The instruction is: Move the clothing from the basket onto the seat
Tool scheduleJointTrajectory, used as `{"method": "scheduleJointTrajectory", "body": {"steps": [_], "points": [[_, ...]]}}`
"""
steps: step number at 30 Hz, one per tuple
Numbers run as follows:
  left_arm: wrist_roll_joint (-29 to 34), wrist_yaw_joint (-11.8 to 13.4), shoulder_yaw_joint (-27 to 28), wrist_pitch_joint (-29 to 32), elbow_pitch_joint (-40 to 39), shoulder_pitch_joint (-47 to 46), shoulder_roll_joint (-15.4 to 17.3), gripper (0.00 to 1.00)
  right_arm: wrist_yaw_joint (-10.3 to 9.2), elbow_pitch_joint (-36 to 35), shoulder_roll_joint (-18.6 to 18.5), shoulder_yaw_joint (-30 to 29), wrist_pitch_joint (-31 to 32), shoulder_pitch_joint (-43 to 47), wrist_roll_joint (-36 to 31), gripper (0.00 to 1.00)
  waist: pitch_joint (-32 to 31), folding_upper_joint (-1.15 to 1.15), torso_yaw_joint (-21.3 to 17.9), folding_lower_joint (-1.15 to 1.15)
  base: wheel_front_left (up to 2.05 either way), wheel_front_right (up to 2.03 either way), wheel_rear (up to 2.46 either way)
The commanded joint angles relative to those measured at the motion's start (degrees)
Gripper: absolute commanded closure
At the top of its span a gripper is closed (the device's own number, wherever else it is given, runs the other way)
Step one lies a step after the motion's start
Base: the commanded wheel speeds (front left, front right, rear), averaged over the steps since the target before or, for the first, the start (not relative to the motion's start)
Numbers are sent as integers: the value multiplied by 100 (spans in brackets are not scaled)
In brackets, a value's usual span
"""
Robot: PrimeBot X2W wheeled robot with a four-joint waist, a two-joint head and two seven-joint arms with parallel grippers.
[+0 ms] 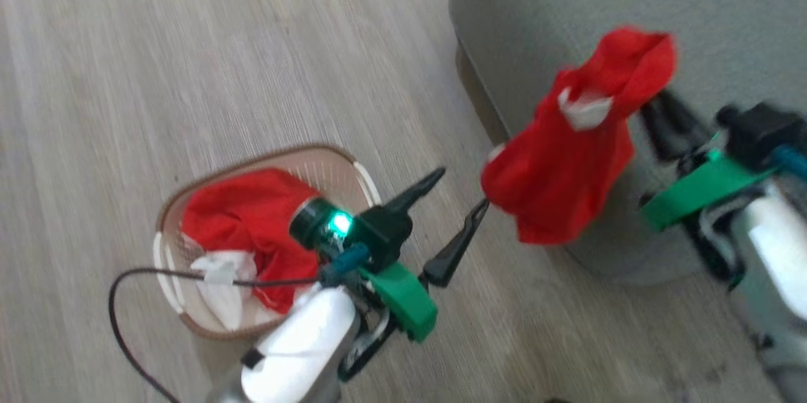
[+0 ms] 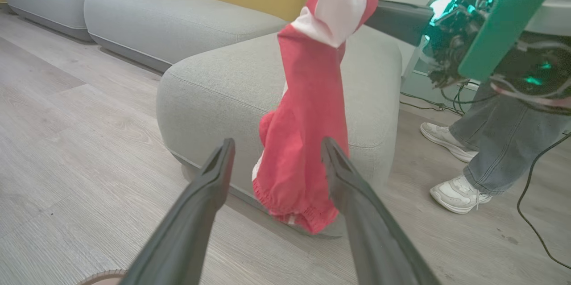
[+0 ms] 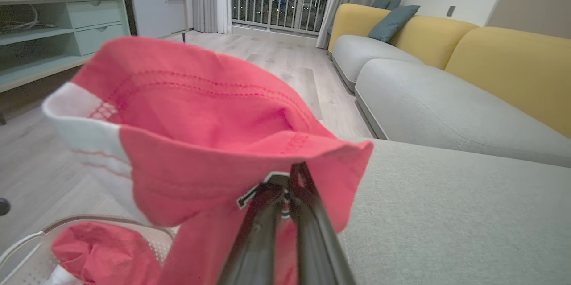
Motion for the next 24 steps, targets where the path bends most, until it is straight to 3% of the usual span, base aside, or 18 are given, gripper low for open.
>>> {"method": "scheduleJointTrajectory", "body": {"steps": [1,10,17,24], "points": [[107,-31,146,-66,-214,-446,-9,0,-2,-209,-51,-200,-37,-431,-22,100,556,0,99,0,0,0,0],[554,-109,297,216,-395,-1799,344,0,-2,238,-102,-1825,-37,-2406,34,100,2518,0,450,0,0,0,0],[750,-133,405,308,-735,-2487,531,0,-2,1169,-910,-2981,140,-4217,-91,100,3683,0,883,0,0,0,0],[693,-88,400,182,-1136,-2394,519,0,-2,1839,-1543,-4051,389,-5399,-531,100,4387,0,1320,0,0,0,0]]}}
